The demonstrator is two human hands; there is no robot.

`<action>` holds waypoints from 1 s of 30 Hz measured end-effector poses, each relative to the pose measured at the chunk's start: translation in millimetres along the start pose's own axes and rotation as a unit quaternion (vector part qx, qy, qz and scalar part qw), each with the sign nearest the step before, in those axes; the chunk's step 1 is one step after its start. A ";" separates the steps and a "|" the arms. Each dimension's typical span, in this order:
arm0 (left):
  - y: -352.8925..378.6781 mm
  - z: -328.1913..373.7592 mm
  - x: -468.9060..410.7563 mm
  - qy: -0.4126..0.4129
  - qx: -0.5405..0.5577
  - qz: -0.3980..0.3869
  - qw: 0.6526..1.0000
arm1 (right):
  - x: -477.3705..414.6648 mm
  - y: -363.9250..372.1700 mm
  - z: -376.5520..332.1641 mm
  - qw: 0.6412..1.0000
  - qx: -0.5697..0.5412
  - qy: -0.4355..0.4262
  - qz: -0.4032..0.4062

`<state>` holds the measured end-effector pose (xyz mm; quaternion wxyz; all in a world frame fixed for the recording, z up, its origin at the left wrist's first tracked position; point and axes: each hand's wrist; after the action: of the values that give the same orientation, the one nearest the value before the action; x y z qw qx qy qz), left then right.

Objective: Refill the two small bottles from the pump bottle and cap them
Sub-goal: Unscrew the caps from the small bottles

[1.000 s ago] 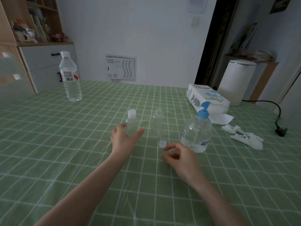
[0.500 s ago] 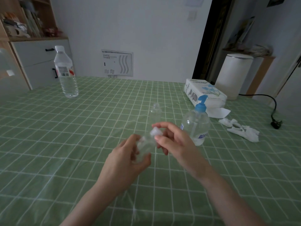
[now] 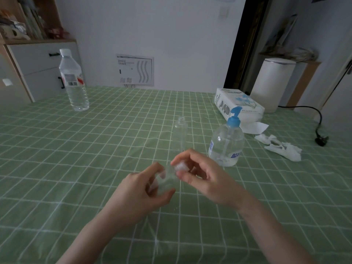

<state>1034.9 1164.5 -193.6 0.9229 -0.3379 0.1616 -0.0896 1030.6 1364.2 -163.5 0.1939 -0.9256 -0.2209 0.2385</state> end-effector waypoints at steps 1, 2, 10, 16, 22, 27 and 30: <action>-1.0 -1.8 -0.2 -0.004 -0.016 0.004 1.000 | 1.0 -1.7 1.0 1.000 -0.007 0.014 -0.004; -1.4 -2.8 -0.2 -0.009 -0.032 0.007 0.999 | 1.0 -2.1 1.0 0.999 -0.017 0.033 0.001; -1.4 -3.6 -0.9 -0.012 -0.115 0.025 0.993 | -1.7 1.3 6.2 0.999 -0.008 0.048 -0.002; -5.2 -6.6 1.1 -0.019 -0.141 0.026 0.989 | -2.7 3.2 5.0 0.997 -0.013 0.070 0.002; -5.0 -9.8 1.6 -0.022 -0.153 0.030 0.988 | -3.2 2.9 6.4 0.996 -0.035 0.076 0.008; -5.6 -11.5 1.9 -0.016 -0.164 0.032 0.986 | -2.7 2.6 8.4 0.996 -0.055 0.070 -0.002; -5.0 -12.3 2.0 -0.016 -0.167 0.033 0.985 | -4.4 3.9 7.9 0.996 -0.038 0.086 0.004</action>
<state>1032.1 1152.9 -199.7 0.8586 -0.4829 0.1705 -0.0254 1024.2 1360.8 -170.2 0.1763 -0.9502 -0.2087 0.1501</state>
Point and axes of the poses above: each hand's wrist, its own x-axis away from the middle knuckle, its own y-axis out of the palm, z = x × y, and after that the axes turned 8 degrees about -y, right-handed
